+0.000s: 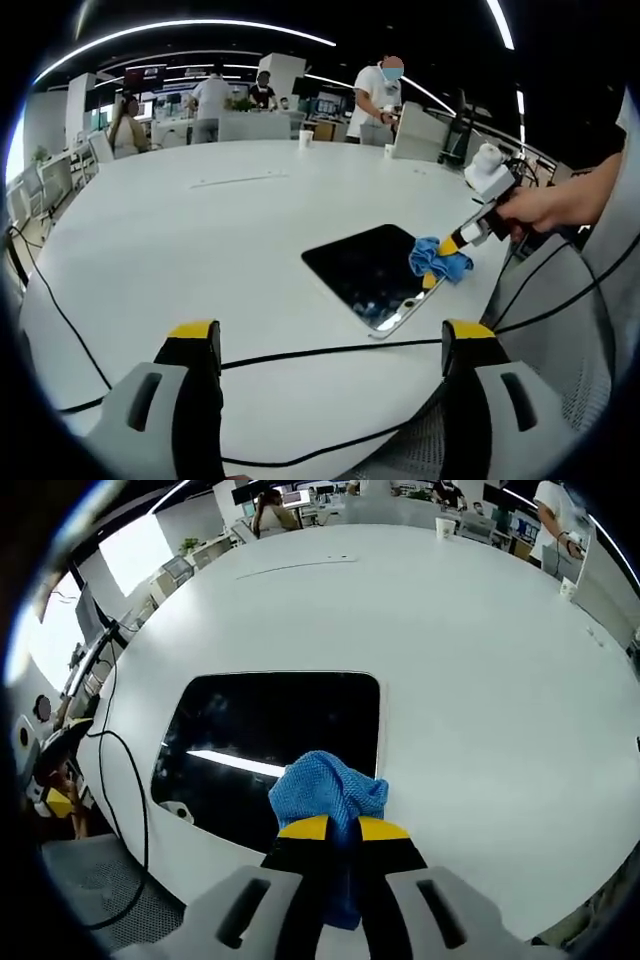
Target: Wipe the mirror surface with the cleaning cloth until all visible marks leave the cleaned area.
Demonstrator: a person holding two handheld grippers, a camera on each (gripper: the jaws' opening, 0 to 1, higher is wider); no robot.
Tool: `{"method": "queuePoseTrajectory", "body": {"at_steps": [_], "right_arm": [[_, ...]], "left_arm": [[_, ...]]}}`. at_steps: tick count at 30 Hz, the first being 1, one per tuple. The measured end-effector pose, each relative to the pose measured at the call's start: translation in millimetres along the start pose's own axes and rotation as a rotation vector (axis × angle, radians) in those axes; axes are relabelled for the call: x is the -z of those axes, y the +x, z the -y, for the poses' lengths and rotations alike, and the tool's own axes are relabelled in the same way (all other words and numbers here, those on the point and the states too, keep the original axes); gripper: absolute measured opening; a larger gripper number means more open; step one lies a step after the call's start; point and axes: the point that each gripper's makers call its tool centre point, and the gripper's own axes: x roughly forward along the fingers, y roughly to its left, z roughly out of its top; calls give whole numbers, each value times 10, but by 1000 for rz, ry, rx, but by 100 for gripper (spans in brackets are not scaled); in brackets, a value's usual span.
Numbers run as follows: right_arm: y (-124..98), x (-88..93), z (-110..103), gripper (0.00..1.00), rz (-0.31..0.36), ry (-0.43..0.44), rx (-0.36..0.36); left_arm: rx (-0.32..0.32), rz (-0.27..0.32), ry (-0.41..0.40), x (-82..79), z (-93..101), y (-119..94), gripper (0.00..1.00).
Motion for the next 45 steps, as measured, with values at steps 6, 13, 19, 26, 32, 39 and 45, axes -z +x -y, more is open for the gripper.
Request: {"method": "queuePoseTrajectory", "body": {"at_steps": [6, 13, 19, 26, 32, 39, 45], "right_arm": [[10, -1, -55, 4, 5, 8, -5], [31, -15, -161, 4, 10, 10, -15], [43, -21, -195, 5, 8, 21, -18], [51, -22, -261, 5, 9, 38, -18], [73, -34, -383, 4, 5, 27, -30], [101, -61, -511, 4, 0, 35, -47], [122, -71, -672, 4, -6, 30, -73]], "left_arm": [[0, 0, -4, 10, 24, -5, 90], [0, 0, -6, 18, 29, -6, 90], [1, 1, -7, 18, 32, -3, 90], [10, -2, -6, 44, 64, 10, 90], [9, -2, -4, 37, 51, 0, 90], [14, -6, -4, 52, 65, 3, 90], [25, -13, 1, 64, 93, 15, 90]]}}
